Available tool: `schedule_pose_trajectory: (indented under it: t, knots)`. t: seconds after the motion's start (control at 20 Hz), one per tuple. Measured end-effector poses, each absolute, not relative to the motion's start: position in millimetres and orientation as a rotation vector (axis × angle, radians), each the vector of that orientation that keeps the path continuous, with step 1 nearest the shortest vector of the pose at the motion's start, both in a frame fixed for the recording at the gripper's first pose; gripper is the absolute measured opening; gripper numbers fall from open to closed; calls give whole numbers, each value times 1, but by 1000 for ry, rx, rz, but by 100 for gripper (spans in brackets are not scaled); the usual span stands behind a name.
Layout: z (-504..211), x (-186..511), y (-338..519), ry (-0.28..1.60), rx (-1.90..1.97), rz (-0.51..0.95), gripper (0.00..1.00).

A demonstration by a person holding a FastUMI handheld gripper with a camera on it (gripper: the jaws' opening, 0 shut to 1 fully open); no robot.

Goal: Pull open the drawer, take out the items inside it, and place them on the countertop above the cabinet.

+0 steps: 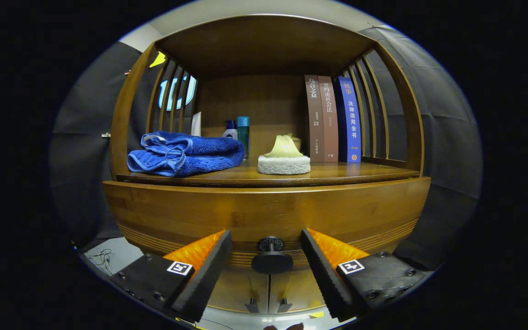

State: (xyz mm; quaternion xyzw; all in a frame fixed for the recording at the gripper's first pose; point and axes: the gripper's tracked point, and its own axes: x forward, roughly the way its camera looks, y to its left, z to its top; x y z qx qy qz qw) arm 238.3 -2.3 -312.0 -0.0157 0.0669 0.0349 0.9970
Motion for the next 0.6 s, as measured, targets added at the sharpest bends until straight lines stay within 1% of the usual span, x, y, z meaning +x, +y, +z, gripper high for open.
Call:
schedule_pose_trajectory:
  t: [0.15,0.6]
  knots:
    - [-313,250,-1,143,-35,64,99]
    - [-304,242,-1,159,-40,58,99]
